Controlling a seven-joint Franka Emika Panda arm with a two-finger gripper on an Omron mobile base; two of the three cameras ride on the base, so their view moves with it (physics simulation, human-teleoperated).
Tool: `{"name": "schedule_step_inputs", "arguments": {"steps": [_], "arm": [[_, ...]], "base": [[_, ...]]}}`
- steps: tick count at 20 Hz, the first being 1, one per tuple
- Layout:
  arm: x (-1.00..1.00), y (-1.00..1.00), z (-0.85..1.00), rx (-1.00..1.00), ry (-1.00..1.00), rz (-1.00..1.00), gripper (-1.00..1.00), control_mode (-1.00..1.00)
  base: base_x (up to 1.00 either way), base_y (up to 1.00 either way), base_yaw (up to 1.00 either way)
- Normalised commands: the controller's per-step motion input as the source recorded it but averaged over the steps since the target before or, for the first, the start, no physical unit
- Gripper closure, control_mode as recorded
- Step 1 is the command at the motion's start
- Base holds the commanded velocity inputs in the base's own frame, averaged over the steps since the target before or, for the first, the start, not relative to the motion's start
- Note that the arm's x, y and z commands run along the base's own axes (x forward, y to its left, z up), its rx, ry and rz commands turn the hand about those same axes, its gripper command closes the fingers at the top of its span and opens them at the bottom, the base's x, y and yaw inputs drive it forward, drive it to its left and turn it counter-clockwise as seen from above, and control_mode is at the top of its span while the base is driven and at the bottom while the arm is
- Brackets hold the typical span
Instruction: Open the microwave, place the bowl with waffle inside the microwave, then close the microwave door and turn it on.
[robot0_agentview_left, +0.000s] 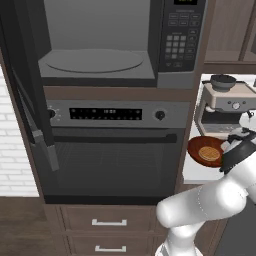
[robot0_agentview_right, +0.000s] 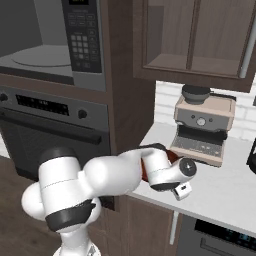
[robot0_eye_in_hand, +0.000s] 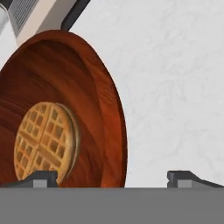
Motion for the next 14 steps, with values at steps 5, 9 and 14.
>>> {"name": "schedule_step_inputs", "arguments": {"steps": [5,9,14], "arm": [[0.13,0.02,-0.38,-0.01,0.00,0.00,-1.00,-1.00],[0.15,0.08,-0.31,-0.01,0.00,0.00,-1.00,-1.00],[0.01,0.15,-0.11,0.00,0.00,0.00,1.00,-1.00]], "base": [[0.00,0.00,0.00],[0.00,0.00,0.00],[0.00,0.00,0.00]]}}
